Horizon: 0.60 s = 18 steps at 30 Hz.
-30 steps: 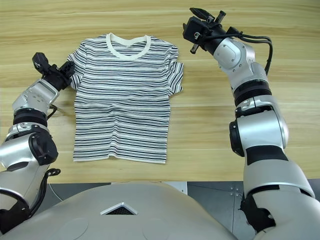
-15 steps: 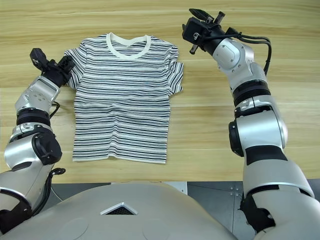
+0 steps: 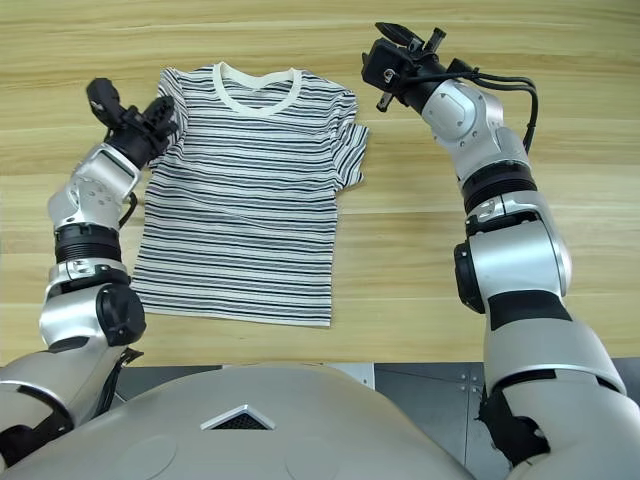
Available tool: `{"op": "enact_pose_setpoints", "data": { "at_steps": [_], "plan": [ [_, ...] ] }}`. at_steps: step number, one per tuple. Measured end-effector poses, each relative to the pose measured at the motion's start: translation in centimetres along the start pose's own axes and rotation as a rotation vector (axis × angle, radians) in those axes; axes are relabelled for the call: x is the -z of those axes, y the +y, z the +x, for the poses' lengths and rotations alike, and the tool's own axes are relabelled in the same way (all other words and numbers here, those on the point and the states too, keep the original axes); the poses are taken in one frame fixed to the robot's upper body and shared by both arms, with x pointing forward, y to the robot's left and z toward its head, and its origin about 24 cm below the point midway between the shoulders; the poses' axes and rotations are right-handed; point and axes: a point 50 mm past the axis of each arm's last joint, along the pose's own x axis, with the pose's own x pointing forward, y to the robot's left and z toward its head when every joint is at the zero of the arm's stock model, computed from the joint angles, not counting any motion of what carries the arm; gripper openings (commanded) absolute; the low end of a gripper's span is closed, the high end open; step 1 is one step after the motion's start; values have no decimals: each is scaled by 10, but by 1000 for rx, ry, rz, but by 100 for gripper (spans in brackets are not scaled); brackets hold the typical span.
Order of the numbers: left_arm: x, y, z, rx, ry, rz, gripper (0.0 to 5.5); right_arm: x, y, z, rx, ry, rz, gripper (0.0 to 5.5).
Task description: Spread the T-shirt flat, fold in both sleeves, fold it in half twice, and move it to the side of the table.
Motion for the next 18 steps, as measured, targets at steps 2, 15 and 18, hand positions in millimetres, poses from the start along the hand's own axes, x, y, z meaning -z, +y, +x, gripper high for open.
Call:
{"op": "enact_pose_setpoints", "data": {
  "at_steps": [2,15,18],
  "plan": [
    [6,-6,1,16,24,28,12,-1,1,1,-2,-2,2,191],
    [31,-24,6,67,110,63,135,-3,4,3,-8,-10,9,191],
    [34,-26,7,74,135,76,155,-3,4,3,-9,-10,9,191]
  ]
}}
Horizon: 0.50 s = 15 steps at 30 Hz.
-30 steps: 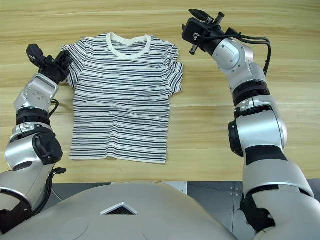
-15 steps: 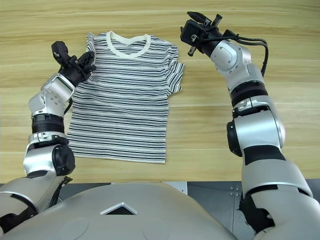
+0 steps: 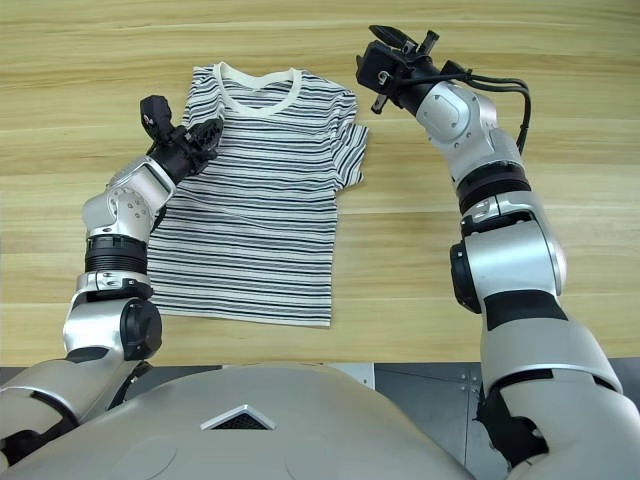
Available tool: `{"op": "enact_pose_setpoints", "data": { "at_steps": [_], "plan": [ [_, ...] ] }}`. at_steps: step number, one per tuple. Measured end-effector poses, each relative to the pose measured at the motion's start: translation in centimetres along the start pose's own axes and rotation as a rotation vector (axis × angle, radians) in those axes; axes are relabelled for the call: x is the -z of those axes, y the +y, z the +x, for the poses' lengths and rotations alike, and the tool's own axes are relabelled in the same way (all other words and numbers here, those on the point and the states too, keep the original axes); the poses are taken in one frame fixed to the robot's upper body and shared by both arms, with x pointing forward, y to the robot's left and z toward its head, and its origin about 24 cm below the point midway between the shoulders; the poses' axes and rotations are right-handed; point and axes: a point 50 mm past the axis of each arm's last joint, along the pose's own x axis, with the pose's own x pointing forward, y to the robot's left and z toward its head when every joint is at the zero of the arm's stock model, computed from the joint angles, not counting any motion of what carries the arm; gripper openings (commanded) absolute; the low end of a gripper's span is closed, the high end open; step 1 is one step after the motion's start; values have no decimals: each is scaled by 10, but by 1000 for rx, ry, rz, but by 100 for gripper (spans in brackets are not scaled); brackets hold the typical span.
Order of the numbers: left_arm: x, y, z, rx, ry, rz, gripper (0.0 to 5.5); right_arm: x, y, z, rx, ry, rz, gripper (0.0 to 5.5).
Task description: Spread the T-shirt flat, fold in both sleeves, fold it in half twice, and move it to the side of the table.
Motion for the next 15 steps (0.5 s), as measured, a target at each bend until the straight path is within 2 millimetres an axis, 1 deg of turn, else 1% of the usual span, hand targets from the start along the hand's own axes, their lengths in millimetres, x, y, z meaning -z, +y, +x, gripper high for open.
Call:
{"op": "enact_pose_setpoints", "data": {
  "at_steps": [4,6,9,10,11,12,13,14,15],
  "plan": [
    [4,-7,-1,66,30,19,155,0,0,0,0,-1,0,191],
    [2,-17,-3,135,29,47,155,0,0,0,0,-2,0,191],
    [7,-38,-9,302,68,114,155,-1,-1,0,-2,-6,28,191],
    [8,-44,-13,363,78,132,155,0,-2,0,-5,-5,92,191],
    [7,-54,-22,465,75,162,155,5,-2,0,-27,12,237,191],
    [3,-57,-27,507,62,181,155,7,0,0,-46,19,362,191],
    [-2,-61,-34,557,43,207,155,13,4,-1,-88,43,529,191],
    [-7,-62,-38,581,30,227,155,17,9,-2,-123,60,643,191],
    [-13,-63,-43,602,10,254,155,22,16,-4,-173,84,793,191]
  ]
}}
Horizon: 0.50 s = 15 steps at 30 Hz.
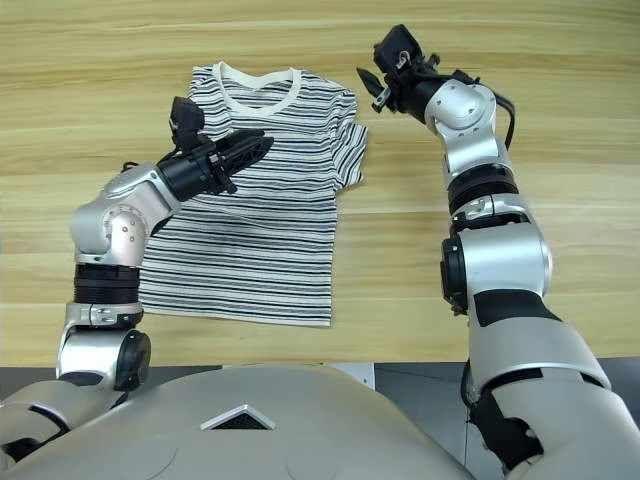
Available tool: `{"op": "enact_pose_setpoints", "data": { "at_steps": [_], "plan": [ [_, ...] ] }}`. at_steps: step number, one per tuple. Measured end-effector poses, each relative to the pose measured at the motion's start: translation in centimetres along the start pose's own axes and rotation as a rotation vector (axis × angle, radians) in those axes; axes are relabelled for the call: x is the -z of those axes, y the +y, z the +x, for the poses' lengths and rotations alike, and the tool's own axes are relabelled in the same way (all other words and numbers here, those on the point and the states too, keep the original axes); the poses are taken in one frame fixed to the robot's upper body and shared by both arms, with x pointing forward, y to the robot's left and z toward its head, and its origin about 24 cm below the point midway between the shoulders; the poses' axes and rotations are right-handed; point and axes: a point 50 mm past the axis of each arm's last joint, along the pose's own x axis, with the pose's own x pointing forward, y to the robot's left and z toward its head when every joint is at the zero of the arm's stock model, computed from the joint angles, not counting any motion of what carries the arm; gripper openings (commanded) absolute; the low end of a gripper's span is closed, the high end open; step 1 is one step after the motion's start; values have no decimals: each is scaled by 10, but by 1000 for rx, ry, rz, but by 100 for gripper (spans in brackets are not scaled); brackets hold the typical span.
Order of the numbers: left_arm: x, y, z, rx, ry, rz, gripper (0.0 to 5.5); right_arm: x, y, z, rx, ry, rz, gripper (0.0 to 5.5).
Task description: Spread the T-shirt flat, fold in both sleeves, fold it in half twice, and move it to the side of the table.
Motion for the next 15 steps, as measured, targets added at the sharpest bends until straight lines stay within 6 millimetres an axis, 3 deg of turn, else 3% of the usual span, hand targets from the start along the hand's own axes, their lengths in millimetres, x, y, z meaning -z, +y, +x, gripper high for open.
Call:
{"op": "enact_pose_setpoints", "data": {
  "at_steps": [3,12,15],
  "plan": [
    [-18,5,-16,-29,-49,64,155,14,1,-4,-38,41,241,191],
    [-27,13,-27,-109,-93,85,155,21,0,-4,3,84,296,191],
    [-28,14,-29,-123,-99,84,155,28,10,0,-21,117,313,191]
  ]
}}
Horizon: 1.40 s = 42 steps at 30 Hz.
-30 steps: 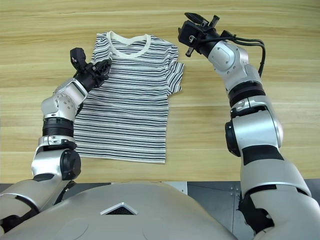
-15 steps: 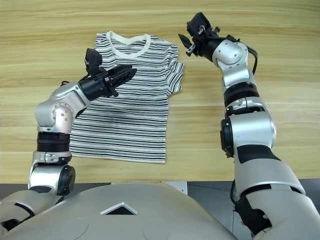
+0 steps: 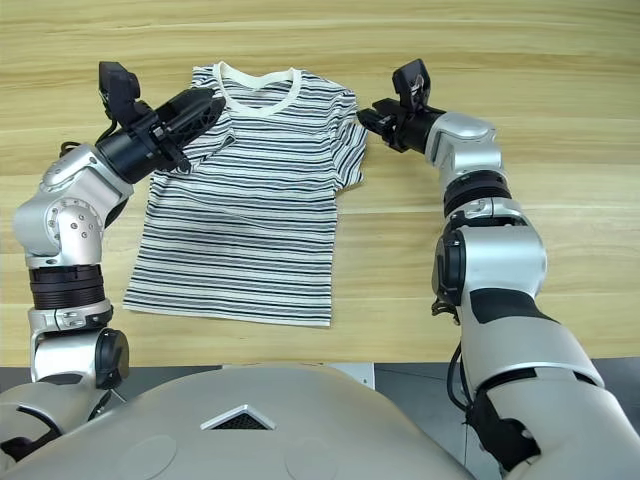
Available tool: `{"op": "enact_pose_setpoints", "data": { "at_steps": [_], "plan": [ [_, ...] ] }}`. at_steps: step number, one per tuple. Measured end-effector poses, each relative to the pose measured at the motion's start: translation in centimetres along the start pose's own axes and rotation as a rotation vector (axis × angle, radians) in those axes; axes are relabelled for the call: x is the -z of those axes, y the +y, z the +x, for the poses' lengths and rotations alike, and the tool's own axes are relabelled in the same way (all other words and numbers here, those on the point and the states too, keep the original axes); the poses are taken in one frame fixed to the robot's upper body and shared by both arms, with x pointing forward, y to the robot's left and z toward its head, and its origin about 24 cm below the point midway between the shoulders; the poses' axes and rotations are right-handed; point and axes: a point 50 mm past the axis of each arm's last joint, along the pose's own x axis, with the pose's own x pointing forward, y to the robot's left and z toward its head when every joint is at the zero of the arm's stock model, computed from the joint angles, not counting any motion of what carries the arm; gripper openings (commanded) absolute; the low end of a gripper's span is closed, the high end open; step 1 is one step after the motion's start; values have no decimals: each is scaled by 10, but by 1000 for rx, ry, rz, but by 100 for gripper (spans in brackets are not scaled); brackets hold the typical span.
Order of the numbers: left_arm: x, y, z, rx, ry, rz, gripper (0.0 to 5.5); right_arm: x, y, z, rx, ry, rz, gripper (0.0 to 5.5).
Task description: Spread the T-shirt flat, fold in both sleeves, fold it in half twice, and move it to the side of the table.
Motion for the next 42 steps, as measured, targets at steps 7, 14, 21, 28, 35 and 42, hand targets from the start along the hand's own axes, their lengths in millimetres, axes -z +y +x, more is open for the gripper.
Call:
{"op": "enact_pose_setpoints", "data": {
  "at_steps": [7,14,21,28,35,42],
  "plan": [
    [1,2,-1,-21,0,-6,155,14,9,6,-25,66,-6,191],
    [1,3,-2,-35,-2,-7,155,16,11,9,-8,83,-50,191],
    [1,4,-2,-44,-4,-7,155,16,9,8,36,85,-95,191],
    [1,4,-2,-46,-4,-7,158,17,14,8,-68,113,-182,91],
    [1,4,-2,-47,-4,-6,158,18,18,9,-118,127,-208,13],
    [1,4,-2,-51,-4,-4,158,17,16,9,-57,99,-208,13]
  ]
}}
